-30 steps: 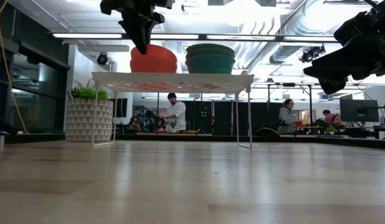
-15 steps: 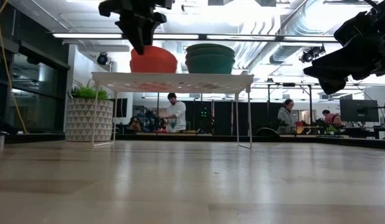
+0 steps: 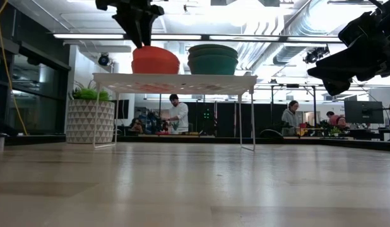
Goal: Pick & Place Mini bowls
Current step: Stack the orange bowl on the orange bowl on the shelf
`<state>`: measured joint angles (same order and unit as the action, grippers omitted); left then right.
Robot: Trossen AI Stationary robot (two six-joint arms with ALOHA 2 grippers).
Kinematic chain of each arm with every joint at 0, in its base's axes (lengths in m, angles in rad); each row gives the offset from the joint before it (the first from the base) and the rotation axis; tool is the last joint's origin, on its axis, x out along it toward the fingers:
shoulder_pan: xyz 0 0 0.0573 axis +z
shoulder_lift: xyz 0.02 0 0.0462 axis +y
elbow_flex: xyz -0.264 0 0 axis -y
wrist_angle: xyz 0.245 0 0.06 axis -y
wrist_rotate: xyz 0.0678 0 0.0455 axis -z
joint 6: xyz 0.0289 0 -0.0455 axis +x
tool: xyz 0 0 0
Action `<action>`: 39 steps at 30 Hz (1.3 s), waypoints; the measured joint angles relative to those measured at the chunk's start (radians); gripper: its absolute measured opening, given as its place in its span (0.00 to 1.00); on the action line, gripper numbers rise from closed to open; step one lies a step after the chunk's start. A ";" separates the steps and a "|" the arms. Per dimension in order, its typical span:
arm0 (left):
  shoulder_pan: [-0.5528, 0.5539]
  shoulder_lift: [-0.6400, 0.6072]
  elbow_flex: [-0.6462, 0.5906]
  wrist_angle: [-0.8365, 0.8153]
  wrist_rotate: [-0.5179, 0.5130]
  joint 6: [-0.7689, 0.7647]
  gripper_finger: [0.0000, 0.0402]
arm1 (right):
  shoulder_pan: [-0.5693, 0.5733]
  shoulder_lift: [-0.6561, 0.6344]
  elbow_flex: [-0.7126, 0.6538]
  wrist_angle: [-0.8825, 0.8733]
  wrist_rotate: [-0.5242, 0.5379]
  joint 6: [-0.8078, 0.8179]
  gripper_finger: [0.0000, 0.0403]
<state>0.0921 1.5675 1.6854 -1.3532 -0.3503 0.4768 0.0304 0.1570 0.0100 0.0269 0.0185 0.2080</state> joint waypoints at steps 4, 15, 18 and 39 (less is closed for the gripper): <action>0.000 -0.033 0.000 0.016 -0.027 0.021 0.39 | 0.000 0.000 0.000 0.000 0.000 0.000 0.30; 0.000 -0.110 0.001 0.148 -0.106 0.050 0.39 | 0.000 0.000 0.000 0.000 0.000 0.000 0.30; 0.000 -0.122 -0.006 0.194 -0.148 0.040 0.39 | 0.000 0.000 0.000 0.000 0.000 0.000 0.30; -0.001 -0.417 -0.672 1.167 -0.257 -0.037 0.39 | 0.000 0.000 0.000 0.000 0.000 0.000 0.30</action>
<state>0.0914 1.1501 1.0137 -0.1860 -0.6072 0.4397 0.0306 0.1573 0.0101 0.0269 0.0185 0.2081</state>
